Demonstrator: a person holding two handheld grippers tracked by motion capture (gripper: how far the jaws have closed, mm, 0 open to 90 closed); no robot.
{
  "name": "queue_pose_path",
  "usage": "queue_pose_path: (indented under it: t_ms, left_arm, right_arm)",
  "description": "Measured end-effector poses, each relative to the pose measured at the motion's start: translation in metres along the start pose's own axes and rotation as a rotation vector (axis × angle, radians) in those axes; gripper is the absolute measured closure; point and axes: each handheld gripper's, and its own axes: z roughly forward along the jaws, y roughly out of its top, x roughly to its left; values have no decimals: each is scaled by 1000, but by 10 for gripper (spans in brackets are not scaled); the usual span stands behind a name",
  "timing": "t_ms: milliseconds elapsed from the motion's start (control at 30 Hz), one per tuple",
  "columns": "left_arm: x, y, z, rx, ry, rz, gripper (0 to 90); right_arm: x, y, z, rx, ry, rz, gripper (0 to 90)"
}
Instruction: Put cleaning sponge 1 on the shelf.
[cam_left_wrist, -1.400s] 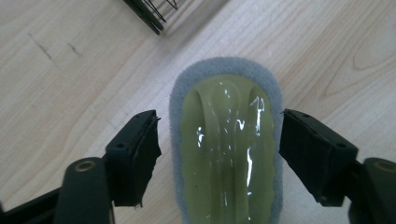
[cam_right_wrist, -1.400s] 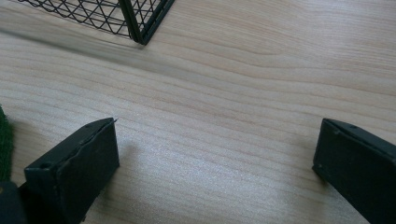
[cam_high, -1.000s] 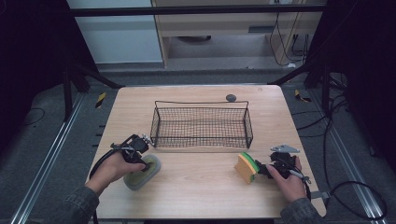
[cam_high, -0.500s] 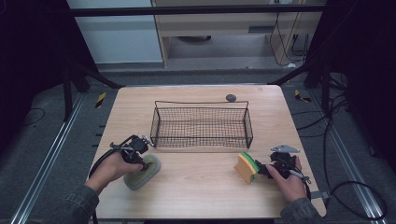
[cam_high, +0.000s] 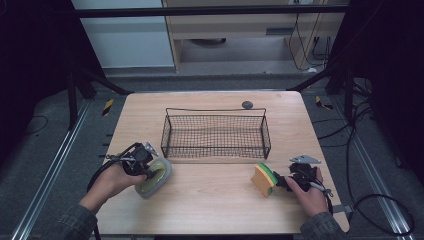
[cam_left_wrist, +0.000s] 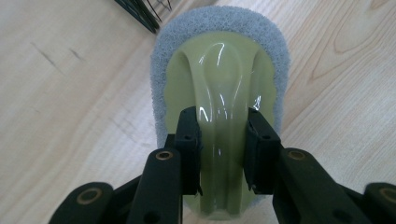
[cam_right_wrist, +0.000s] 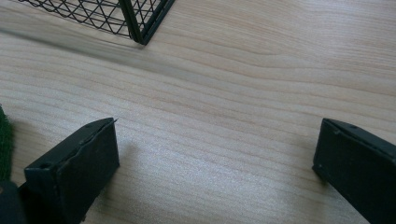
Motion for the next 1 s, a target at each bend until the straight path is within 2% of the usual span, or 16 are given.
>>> queue_pose_path:
  t_ms: [167,367,567,700,833,1000]
  left_arm:
    - [-4,2,-14,-43,38,46,701]
    - [-7,6,-21,-62,66,108,701]
    - [-6,11,-30,-87,107,146,701]
    - [-8,16,-41,-127,168,193,700]
    - [-8,21,-56,-165,218,215,701]
    - [-6,31,-72,-168,262,253,701]
  right_arm:
    - [0,0,0,0,-1,-1,4]
    - [0,0,0,0,1,0,4]
    - [0,0,0,0,1,1,4]
    - [0,0,0,0,0,1,4]
    - [0,0,0,0,1,1,4]
    - [0,0,0,0,1,1,4]
